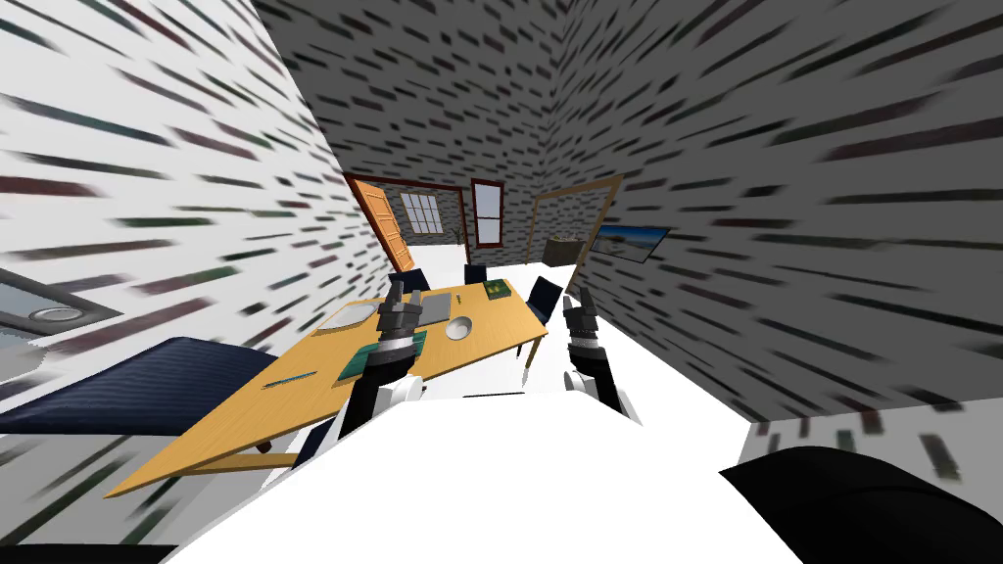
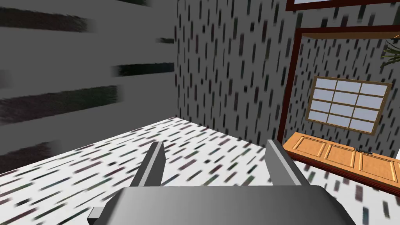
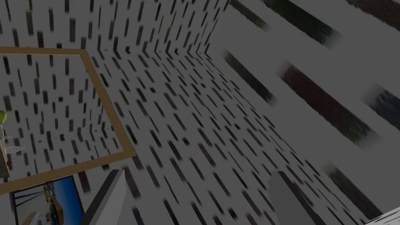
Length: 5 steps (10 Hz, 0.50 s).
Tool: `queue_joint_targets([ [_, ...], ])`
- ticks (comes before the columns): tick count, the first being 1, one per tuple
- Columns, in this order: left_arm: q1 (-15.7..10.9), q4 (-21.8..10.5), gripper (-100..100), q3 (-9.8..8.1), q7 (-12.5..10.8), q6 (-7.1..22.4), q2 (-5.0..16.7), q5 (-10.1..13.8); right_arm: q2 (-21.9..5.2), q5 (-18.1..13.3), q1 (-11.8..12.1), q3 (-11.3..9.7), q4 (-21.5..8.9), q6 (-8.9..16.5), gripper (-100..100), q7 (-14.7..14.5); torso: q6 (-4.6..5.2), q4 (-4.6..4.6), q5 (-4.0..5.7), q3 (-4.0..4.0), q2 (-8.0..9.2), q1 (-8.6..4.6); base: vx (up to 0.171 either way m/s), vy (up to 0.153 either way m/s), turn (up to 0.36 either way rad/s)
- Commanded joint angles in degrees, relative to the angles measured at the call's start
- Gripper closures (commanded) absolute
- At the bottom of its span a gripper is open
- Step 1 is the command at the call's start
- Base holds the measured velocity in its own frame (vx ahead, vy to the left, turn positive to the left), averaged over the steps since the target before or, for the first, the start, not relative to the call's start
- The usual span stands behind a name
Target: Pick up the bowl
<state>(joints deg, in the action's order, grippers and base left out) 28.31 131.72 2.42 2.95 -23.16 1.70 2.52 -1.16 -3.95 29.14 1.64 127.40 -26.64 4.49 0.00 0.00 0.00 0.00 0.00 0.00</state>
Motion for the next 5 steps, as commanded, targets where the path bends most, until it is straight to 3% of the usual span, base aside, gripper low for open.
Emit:
queue_joint_targets([
  [1, -0.9, -1.1, -100, -0.19, 0.0, 1.4, 2.2, -0.1, 0.0, 0.0, 0.0, 0.0, 0.0, 0.0, 0, 0.0, 0.0, 0.0, 0.0, 0.0, 0.0, 0.0, -0.017, -0.023, -0.048],
  [5, -3.8, -4.9, -100, -0.7, 0.1, 5.9, 5.0, -0.7, 0.0, 0.0, 0.0, 0.0, 0.0, 0.0, 0, 0.0, 0.01, -0.02, 0.05, -0.07, 0.12, -0.22, -0.033, -0.056, -0.064],
])
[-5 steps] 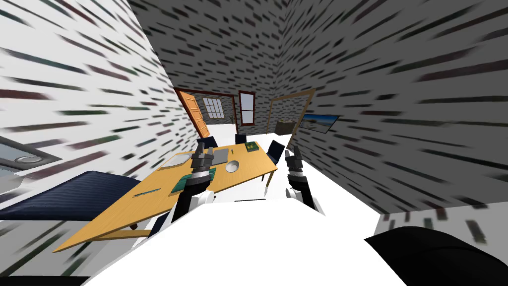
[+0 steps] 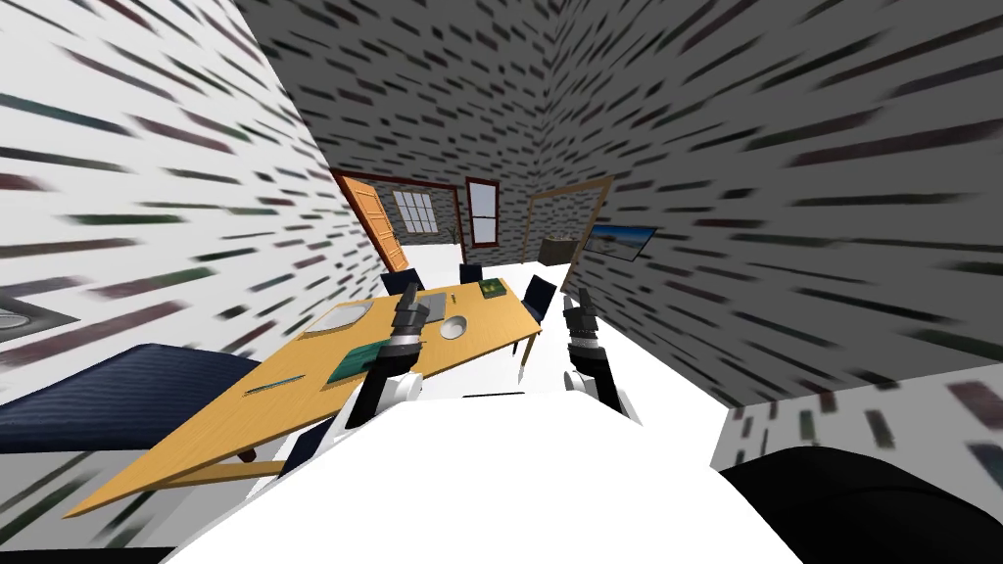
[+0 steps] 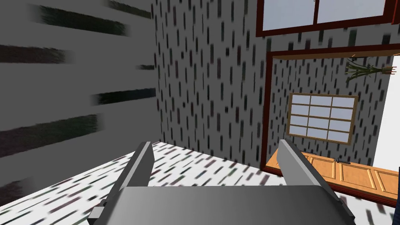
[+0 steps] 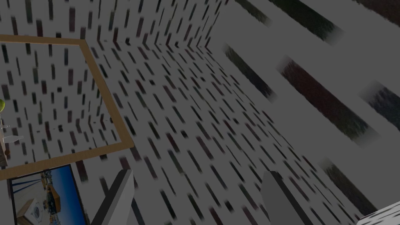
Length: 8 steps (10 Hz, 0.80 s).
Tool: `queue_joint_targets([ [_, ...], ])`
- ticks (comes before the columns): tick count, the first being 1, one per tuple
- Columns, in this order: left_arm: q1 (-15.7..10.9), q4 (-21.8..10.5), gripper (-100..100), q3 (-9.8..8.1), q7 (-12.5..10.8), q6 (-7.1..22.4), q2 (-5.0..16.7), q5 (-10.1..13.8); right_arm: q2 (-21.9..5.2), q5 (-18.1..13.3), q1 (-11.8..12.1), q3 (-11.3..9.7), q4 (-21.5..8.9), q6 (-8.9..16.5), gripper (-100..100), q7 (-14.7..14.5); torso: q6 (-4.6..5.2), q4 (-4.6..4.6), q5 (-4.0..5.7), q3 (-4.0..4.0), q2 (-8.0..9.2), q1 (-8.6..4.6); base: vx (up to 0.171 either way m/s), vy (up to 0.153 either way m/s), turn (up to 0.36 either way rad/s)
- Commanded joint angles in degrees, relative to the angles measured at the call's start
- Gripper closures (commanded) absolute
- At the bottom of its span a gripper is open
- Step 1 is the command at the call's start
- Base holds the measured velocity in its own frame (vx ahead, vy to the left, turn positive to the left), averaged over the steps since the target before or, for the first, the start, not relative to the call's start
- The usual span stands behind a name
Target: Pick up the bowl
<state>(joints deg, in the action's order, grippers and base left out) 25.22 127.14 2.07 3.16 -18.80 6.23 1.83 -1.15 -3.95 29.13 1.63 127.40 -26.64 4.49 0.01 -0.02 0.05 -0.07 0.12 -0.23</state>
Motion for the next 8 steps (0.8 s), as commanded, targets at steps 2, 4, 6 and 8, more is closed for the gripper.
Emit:
queue_joint_targets([
  [2, -1.7, -1.6, -100, -0.5, -0.1, 3.1, 1.0, -0.2, 0.0, 0.0, 0.0, 0.0, 0.0, 0.0, 0, 0.0, -0.02, 0.0, -0.01, 0.01, -0.03, 0.06, -0.018, -0.043, -0.046],
  [4, -4.0, -4.3, -100, -0.81, -0.2, 6.4, 1.7, -0.7, 0.0, 0.0, 0.0, 0.0, 0.0, 0.0, 0, 0.0, 0.0, 0.01, 0.0, 0.01, -0.02, 0.02, -0.038, -0.076, -0.116],
  [6, -6.5, -7.3, -100, -1.14, -0.2, 9.7, 2.1, -1.3, 0.0, 0.0, 0.0, 0.0, 0.0, 0.0, 0, 0.0, 0.0, -0.01, 0.03, -0.03, 0.06, -0.15, -0.046, -0.106, -0.116],
  [8, -7.8, -9.0, -100, -1.31, -0.2, 12.3, 2.3, -1.6, 0.0, 0.0, 0.0, 0.0, 0.0, 0.0, 0, 0.0, -0.02, -0.01, 0.03, -0.02, 0.02, -0.08, -0.035, -0.072, -0.084],
])
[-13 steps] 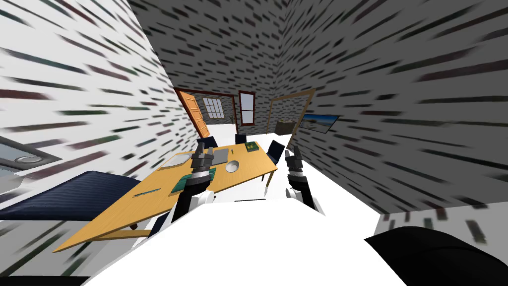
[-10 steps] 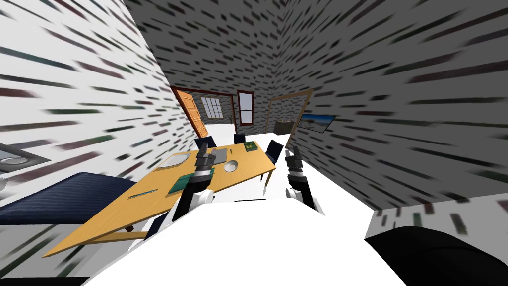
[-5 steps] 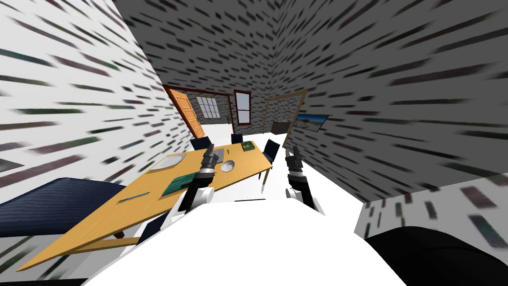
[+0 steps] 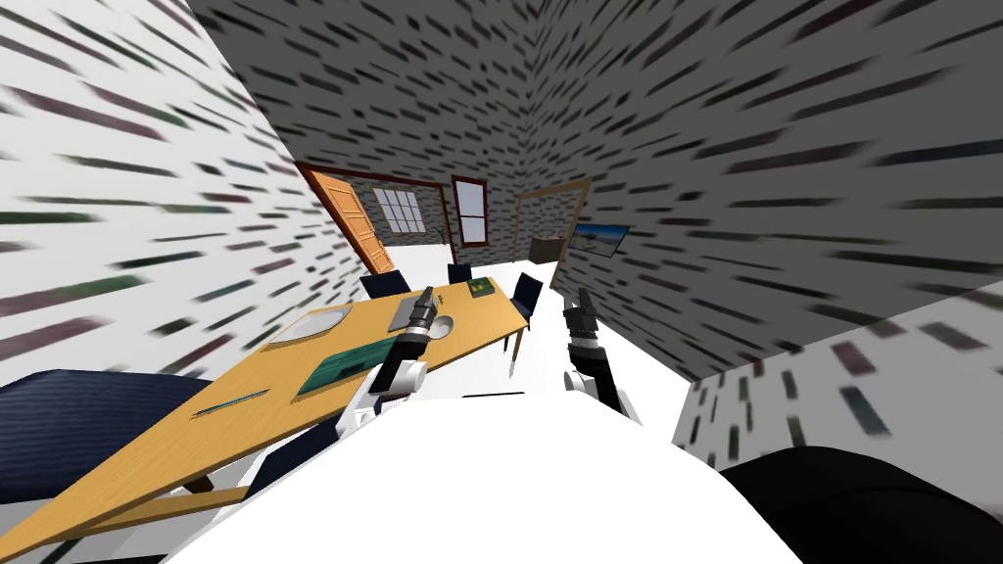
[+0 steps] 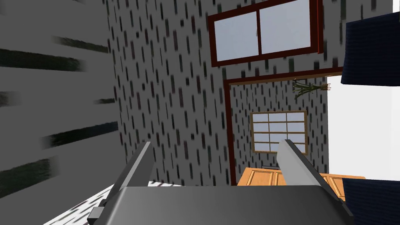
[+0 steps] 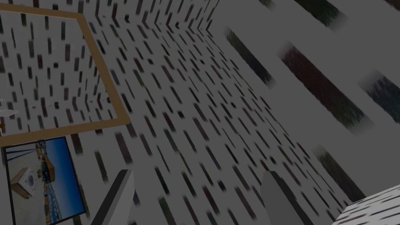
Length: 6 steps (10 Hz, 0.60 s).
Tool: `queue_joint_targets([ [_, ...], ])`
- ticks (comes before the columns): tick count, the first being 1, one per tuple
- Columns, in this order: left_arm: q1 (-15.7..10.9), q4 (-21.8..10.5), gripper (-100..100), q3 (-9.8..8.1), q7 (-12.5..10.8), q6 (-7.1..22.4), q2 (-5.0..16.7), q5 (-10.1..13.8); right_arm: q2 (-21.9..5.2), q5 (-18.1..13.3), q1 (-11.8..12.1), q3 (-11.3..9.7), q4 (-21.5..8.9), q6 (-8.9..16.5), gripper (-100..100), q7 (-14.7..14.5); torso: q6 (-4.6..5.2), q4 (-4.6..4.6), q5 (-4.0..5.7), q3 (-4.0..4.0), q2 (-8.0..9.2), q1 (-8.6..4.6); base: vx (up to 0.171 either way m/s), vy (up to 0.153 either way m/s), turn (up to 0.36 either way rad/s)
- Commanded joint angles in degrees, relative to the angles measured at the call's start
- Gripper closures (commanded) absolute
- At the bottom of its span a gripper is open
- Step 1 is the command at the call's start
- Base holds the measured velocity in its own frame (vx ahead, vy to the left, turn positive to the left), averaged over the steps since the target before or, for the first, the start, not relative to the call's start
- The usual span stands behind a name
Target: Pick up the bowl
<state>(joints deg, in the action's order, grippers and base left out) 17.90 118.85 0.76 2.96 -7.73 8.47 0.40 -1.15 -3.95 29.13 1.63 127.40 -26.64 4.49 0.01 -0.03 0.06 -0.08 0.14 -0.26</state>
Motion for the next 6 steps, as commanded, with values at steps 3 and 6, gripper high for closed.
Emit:
queue_joint_targets([
  [3, -3.2, -4.0, -100, -0.39, 0.1, 5.4, 0.2, -0.8, 0.0, 0.0, 0.0, 0.0, 0.0, 0.0, 0, 0.0, -0.03, 0.0, 0.0, 0.0, 0.0, 0.02, -0.034, -0.074, -0.086],
  [6, -6.0, -7.5, -100, -0.84, 0.1, 9.7, 0.4, -1.4, 0.0, 0.0, 0.0, 0.0, 0.0, 0.0, 0, 0.0, -0.04, 0.0, -0.01, 0.0, 0.0, 0.06, -0.031, -0.067, -0.084],
])
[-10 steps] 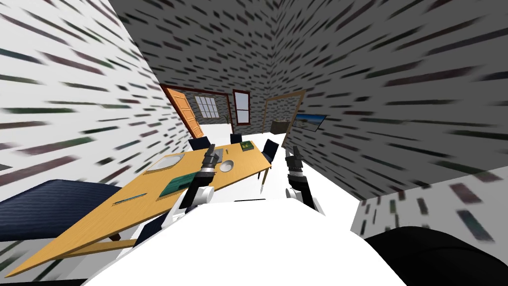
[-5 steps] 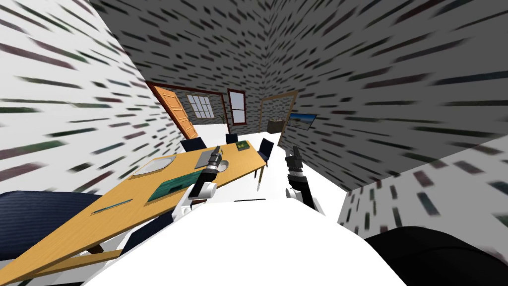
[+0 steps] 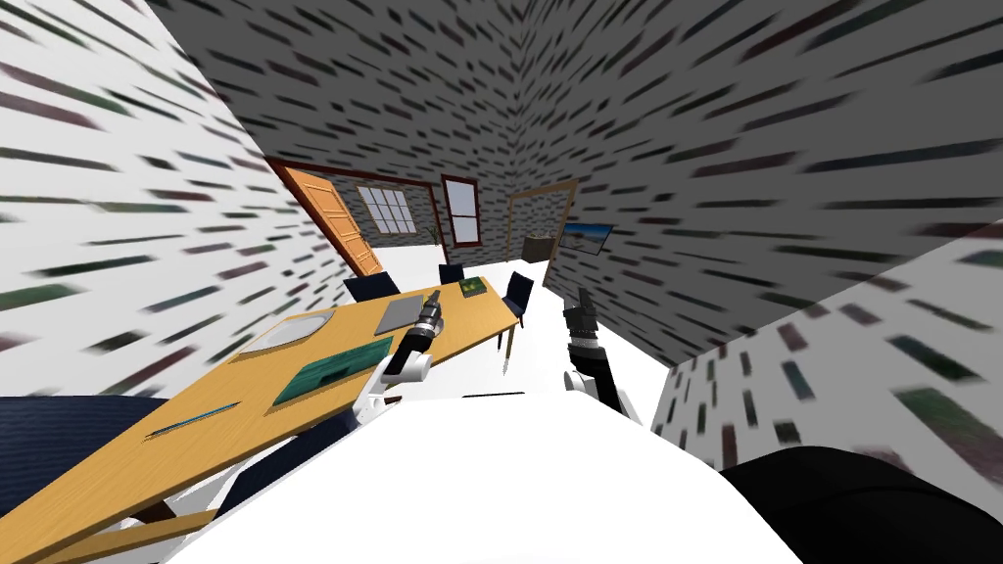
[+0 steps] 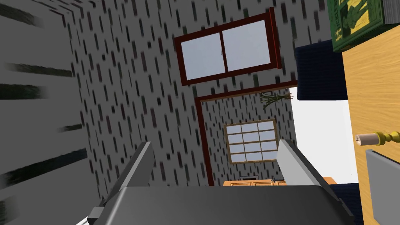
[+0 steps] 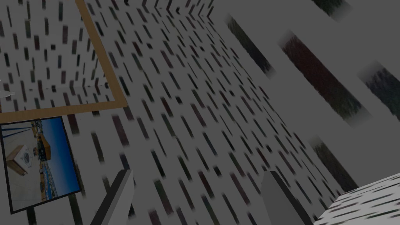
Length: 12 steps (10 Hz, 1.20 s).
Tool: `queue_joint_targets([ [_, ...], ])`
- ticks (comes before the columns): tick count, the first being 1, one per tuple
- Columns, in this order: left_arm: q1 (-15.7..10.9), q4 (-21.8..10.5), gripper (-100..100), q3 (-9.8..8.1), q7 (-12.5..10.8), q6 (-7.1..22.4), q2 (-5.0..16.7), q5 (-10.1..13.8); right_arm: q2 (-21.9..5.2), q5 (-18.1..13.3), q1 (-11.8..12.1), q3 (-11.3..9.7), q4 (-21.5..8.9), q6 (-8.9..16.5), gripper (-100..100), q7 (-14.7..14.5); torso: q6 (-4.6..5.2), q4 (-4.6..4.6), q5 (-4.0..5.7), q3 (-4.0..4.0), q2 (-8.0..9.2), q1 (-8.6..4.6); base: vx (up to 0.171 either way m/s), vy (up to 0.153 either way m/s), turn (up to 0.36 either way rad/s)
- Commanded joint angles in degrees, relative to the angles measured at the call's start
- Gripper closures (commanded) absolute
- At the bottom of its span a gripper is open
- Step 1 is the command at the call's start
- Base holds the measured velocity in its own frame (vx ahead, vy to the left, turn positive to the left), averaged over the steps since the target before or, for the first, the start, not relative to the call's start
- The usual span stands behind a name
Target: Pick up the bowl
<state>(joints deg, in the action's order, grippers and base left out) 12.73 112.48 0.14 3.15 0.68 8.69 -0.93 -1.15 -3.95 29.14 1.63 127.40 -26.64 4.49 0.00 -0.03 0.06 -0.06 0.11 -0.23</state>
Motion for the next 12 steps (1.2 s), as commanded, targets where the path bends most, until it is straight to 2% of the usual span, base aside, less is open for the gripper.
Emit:
queue_joint_targets([
  [1, -2.2, -2.9, -100, -0.48, 0.0, 2.9, 0.3, -0.3, 0.0, 0.0, 0.0, 0.0, 0.0, 0.0, 0, 0.0, 0.0, 0.0, 0.0, 0.0, 0.0, 0.0, -0.027, -0.076, -0.123],
  [2, -2.2, -2.9, -100, -0.48, 0.0, 3.5, 0.3, -0.3, 0.0, 0.0, 0.0, 0.0, 0.0, 0.0, 0, 0.0, 0.0, 0.0, 0.01, 0.0, 0.01, -0.03, -0.017, -0.051, -0.048],
  [5, -6.1, -8.5, -100, -1.51, 0.4, 9.2, 0.6, -0.7, 0.0, 0.0, 0.0, 0.0, 0.0, 0.0, 0, 0.0, -0.01, 0.03, -0.03, 0.09, -0.16, 0.15, 0.016, -0.03, -0.078],
  [6, -6.1, -8.6, -100, -1.51, 0.4, 10.1, 0.6, -0.7, 0.0, 0.0, 0.0, 0.0, 0.0, 0.0, 0, 0.0, -0.02, 0.04, -0.03, 0.1, -0.18, 0.17, 0.01, -0.011, -0.035],
  [7, -7.4, -10.7, -100, -1.94, 0.6, 12.0, 0.8, -0.8, 0.0, 0.0, 0.0, 0.0, 0.0, 0.0, 0, 0.0, -0.03, 0.03, -0.04, 0.08, -0.14, 0.22, 0.008, -0.009, -0.026],
  [8, -7.4, -10.7, -100, -1.94, 0.6, 12.3, 0.8, -0.8, 0.0, 0.0, 0.0, 0.0, 0.0, 0.0, 0, 0.0, -0.03, 0.03, -0.05, 0.07, -0.12, 0.23, 0.005, -0.006, -0.019],
  [10, -9.8, -14.4, -100, -2.93, 1.1, 16.5, 1.1, -0.7, 0.0, 0.0, 0.0, 0.0, 0.0, 0.0, 0, 0.0, -0.03, 0.02, -0.05, 0.06, -0.11, 0.24, 0.006, -0.007, -0.021],
  [11, -9.8, -14.9, -100, -2.93, 1.1, 16.7, 1.1, -0.7, 0.0, 0.0, 0.0, 0.0, 0.0, 0.0, 0, 0.0, -0.03, 0.03, -0.05, 0.06, -0.11, 0.25, 0.0, 0.0, 0.0],
  [12, -11.0, -17.0, -100, -3.49, 1.3, 19.0, 1.4, -0.5, 0.0, 0.0, 0.0, 0.0, 0.0, 0.0, 0, 0.0, -0.04, 0.02, -0.05, 0.05, -0.09, 0.27, 0.0, 0.0, 0.0],
])
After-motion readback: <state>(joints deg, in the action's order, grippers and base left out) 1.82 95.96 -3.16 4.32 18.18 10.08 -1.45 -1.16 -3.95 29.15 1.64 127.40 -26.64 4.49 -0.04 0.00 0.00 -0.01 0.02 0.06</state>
